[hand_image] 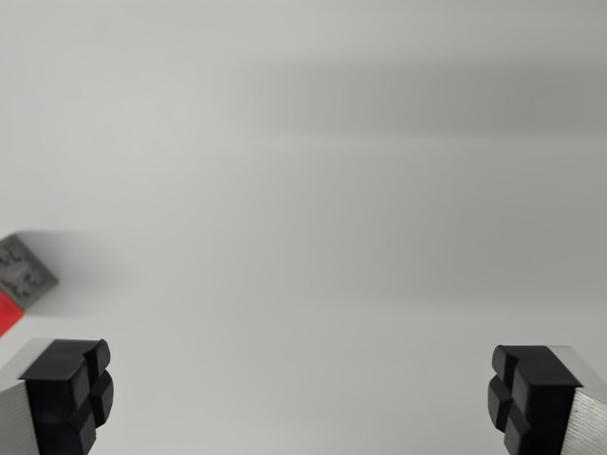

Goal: Destack cube

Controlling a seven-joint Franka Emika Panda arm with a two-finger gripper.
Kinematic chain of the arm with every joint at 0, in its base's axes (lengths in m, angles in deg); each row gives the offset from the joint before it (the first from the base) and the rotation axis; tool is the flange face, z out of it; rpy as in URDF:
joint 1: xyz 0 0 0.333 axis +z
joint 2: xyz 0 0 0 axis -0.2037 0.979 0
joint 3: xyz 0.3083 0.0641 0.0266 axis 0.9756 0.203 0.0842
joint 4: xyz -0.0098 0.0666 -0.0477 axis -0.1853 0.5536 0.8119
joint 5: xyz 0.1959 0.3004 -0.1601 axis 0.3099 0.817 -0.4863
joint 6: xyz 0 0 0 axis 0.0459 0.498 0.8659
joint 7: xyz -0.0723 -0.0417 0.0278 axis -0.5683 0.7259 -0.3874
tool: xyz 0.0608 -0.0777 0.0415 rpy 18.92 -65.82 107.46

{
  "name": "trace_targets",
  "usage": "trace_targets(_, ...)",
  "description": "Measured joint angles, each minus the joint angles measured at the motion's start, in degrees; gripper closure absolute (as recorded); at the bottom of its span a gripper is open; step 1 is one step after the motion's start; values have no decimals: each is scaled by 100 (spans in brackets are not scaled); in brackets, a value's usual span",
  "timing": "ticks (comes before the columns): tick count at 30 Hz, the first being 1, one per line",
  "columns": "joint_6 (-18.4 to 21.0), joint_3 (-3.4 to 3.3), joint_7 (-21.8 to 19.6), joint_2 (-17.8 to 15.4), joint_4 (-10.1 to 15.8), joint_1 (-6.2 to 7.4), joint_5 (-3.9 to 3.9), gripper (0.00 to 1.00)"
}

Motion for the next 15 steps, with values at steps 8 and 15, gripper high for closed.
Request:
trace_targets(8,-146,85,98,-64,212,107,-7,0)
trace_targets(15,-285,171,194,-110,405,224,-13,0)
